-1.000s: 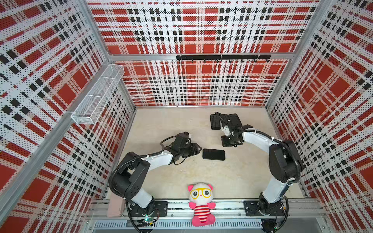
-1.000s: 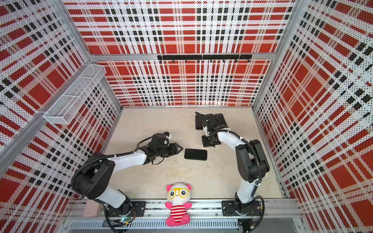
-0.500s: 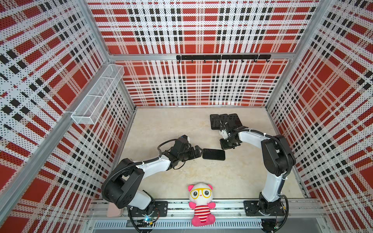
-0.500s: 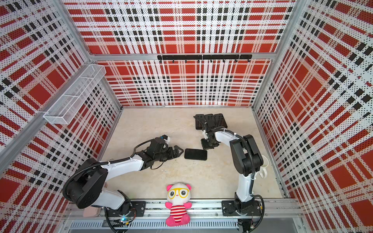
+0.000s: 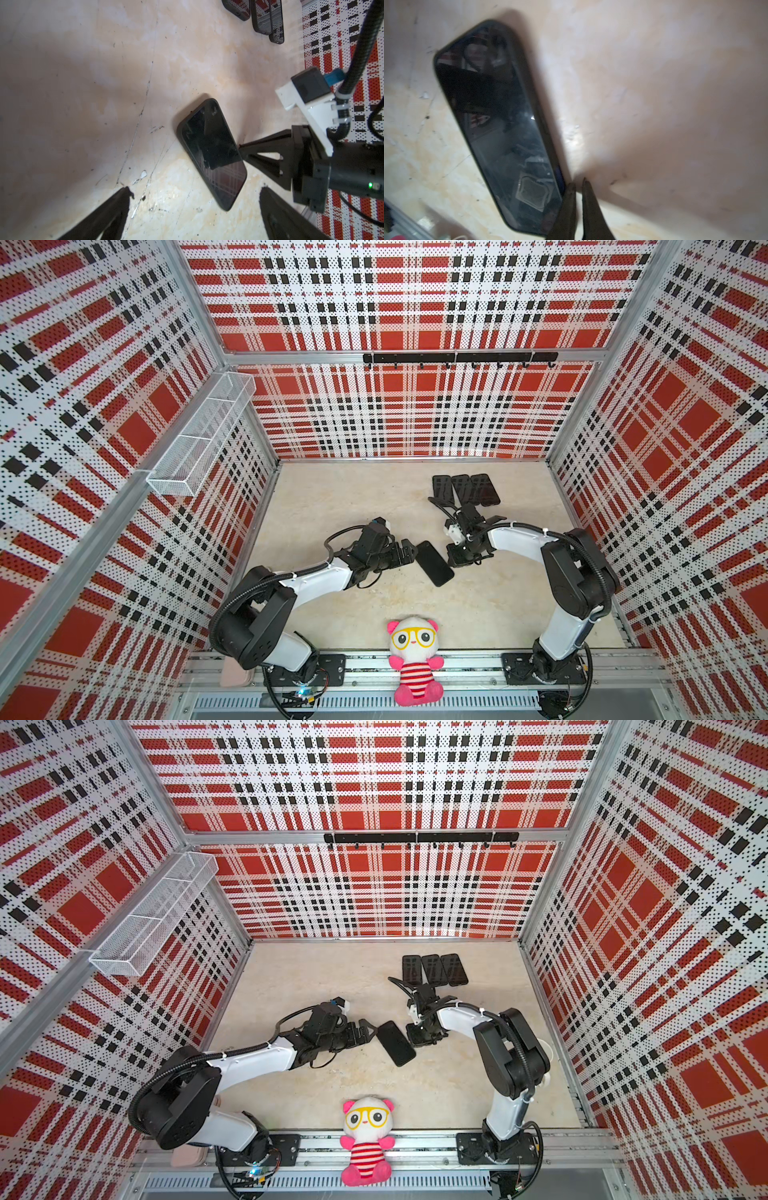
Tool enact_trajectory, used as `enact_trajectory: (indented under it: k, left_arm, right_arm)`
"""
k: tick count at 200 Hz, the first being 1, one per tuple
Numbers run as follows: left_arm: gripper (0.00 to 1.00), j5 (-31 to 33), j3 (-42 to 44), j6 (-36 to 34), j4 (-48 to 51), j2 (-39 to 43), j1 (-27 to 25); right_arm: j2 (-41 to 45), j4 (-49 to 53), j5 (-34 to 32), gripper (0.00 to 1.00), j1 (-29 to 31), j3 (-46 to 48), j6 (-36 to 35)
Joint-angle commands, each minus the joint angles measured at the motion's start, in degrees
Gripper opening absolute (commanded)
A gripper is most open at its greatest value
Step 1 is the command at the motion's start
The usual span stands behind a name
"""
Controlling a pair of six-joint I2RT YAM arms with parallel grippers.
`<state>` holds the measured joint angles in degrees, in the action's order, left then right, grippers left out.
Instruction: Put the phone into the phone case
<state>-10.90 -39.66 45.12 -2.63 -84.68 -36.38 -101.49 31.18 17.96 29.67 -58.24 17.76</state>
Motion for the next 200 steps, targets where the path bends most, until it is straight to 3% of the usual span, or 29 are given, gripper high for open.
enact_trajectory:
  k: [1, 21, 57, 79, 101, 125, 200]
  left_arm:
    - [0.98, 2.3, -2.4, -2.4, 3.1, -0.2, -0.5]
    - [0.98, 2.8, -2.9, -3.0, 4.5, -0.5, -0.6]
    - [0.98, 6.4, -6.3, -5.9, 11.0, -1.2, -2.5]
    - [0.98, 10.1, -11.9, -9.2, 18.3, -4.3, -5.3]
    - [0.98, 13.0, -18.6, -11.9, 26.1, -9.3, -8.4]
    - [0.98, 14.8, -24.5, -13.1, 32.0, -14.9, -11.2]
    - [0.98, 14.0, -31.3, -14.7, 35.4, -24.7, -13.8]
  right_arm:
    - [0.7, -6.9, 6.7, 0.13, 2.7, 2.5, 8.0]
    - [0.9, -10.0, 7.0, 0.14, 3.4, 2.5, 9.7]
    - [8.2, -6.0, -4.8, 0.21, 0.8, 2.0, 7.5]
    - [14.2, -6.1, -7.5, 0.38, -2.7, 3.5, 6.6]
    - [16.9, -3.9, -10.0, 0.68, -4.7, 3.4, 4.6]
    - [17.8, -2.6, -12.1, 0.85, -5.4, 3.8, 3.6]
    - [17.8, -3.4, -11.6, 0.9, -6.3, 6.2, 1.8]
